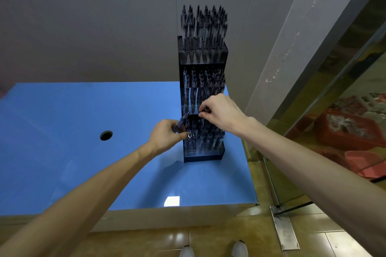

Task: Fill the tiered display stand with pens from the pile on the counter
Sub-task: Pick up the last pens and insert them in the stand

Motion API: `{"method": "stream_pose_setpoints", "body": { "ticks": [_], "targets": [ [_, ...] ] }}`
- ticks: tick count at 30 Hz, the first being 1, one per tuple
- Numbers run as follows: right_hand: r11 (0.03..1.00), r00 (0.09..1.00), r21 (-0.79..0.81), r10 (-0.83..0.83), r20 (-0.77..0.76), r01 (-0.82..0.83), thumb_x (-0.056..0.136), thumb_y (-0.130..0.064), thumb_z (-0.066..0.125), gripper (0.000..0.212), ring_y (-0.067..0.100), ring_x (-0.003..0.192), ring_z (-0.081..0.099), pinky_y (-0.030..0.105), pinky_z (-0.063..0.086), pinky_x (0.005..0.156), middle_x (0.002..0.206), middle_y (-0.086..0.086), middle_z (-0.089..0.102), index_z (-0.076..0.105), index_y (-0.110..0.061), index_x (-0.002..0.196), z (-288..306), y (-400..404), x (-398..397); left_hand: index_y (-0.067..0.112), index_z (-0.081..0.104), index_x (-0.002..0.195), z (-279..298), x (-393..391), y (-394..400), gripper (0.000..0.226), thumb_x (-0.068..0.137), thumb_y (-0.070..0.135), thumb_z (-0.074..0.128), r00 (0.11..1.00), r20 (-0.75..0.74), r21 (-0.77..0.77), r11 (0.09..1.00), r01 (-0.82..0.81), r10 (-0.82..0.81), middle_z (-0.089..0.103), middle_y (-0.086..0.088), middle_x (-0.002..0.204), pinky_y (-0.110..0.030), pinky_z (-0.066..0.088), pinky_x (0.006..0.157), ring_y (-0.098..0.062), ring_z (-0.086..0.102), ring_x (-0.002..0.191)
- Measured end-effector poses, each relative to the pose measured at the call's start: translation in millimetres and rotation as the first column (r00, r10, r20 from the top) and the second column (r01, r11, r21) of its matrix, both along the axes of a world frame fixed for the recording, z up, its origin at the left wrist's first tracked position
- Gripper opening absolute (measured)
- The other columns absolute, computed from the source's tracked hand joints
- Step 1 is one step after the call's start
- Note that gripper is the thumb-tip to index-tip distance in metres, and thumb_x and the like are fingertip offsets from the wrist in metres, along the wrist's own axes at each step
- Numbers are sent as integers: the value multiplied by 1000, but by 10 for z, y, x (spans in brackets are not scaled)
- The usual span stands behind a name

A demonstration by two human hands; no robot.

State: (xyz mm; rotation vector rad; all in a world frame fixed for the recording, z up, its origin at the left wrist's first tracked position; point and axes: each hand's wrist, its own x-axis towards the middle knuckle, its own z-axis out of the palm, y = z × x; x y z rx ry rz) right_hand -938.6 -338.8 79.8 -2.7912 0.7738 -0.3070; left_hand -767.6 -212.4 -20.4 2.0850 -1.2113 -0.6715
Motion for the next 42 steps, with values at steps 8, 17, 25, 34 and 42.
{"method": "stream_pose_setpoints", "body": {
  "ticks": [8,17,25,34,42],
  "targets": [
    [1000,1000,9,-12,-11,13,95,-30,70,19,21,93,69,32,54,81,101,0,76,78,-18,107,-14,-15,-38,28,75,79,37,-32,22,8,83,32,81,1000,8,-54,999,8,-7,73,9,77,-42,54,73,-17,62,75],
    [1000,995,-16,-26,-95,25,97,-29,68,18,24,90,70,33,53,77,97,2,76,77,-17,107,-115,98,-14,25,74,76,99,40,34,19,81,41,82,994,101,-8,999,50,-49,67,-6,71,-38,45,60,-17,50,61],
    [998,987,-49,-37,-157,30,99,-31,63,20,26,94,68,38,56,79,96,2,75,74,-19,110,-248,139,55,14,71,76,206,20,175,41,91,49,60,998,-57,-31,999,-17,15,55,10,53,-34,38,58,-15,43,52],
    [942,960,278,-237,153,188,96,-27,68,18,18,83,67,37,56,80,89,1,74,73,-10,93,-81,-42,-190,19,71,92,521,-43,78,31,106,33,47,974,-205,-257,956,-145,93,64,5,70,-38,51,67,-15,57,61],
    [734,914,664,-354,197,141,107,-41,41,43,19,81,67,38,56,77,93,5,74,72,-11,101,65,-29,-181,10,57,84,789,-130,-94,51,103,54,41,993,73,-390,919,-53,89,63,-5,80,-49,52,71,-25,59,75]
  ]
}}
